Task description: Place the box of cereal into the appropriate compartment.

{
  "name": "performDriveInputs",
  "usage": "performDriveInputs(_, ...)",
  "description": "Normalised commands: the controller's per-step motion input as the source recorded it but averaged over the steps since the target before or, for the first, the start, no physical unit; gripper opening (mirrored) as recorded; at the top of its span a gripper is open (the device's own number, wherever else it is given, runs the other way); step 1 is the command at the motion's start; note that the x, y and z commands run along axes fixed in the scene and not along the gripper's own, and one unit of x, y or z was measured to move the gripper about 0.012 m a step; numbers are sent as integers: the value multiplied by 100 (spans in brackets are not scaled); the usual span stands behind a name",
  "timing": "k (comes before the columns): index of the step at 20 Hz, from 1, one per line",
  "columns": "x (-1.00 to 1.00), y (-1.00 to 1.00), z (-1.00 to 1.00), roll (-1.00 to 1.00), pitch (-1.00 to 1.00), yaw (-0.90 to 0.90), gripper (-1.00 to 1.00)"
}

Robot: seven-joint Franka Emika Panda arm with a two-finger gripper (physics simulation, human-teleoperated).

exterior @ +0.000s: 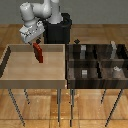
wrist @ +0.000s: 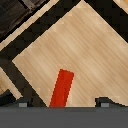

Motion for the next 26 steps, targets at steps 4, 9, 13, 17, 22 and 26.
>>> performDriveInputs(4,0,0,-25,0,0,0,100)
performDriveInputs(9,0,2,-40,0,0,0,100)
performDriveInputs(13,0,25,0,0,0,0,100)
performDriveInputs(17,0,0,-25,0,0,0,100)
performDriveInputs(22,0,0,-80,0,0,0,100)
performDriveInputs(26,0,0,0,0,0,0,-100)
